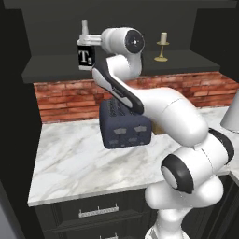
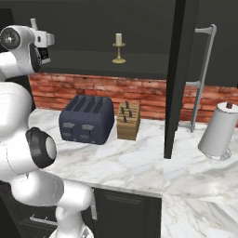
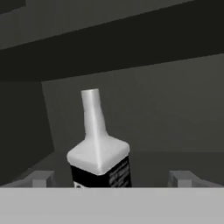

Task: Get the candle and the liquor from the cabinet and move them to the dining counter.

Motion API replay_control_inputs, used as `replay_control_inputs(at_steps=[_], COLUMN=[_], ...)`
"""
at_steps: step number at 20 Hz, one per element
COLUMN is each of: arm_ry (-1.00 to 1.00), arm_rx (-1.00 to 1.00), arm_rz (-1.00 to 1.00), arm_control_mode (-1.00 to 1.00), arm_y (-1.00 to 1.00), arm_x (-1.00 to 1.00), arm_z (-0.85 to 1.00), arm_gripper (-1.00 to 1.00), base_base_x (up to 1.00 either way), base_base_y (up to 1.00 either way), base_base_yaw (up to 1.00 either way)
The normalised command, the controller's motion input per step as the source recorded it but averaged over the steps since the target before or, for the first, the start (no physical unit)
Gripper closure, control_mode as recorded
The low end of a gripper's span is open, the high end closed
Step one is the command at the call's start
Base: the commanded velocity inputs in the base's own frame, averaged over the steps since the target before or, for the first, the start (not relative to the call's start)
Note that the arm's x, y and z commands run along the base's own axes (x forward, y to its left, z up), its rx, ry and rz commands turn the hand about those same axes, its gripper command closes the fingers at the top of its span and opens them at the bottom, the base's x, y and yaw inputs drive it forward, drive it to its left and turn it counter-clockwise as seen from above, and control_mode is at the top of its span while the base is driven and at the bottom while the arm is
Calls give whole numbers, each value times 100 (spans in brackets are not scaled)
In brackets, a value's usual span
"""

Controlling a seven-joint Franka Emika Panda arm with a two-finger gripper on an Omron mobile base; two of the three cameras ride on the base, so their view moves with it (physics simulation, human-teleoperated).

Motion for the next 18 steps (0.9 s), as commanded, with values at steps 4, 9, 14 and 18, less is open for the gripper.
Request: replay_control_inputs(at_steps=[4, 9, 14, 18], arm_ry=[15, 1, 1, 2], arm_rx=[0, -2, 0, 0], arm_rz=[0, 0, 0, 0], arm_control_mode=[-100, -100, -100, -100], arm_y=[8, 28, 18, 1], arm_x=[34, 2, 10, 32], arm_z=[9, 7, 0, 0], arm_gripper=[-100, -100, -100, -100], base_base_x=[0, 0, 0, 0], base_base_y=[0, 0, 0, 0], base_base_yaw=[0, 0, 0, 0])
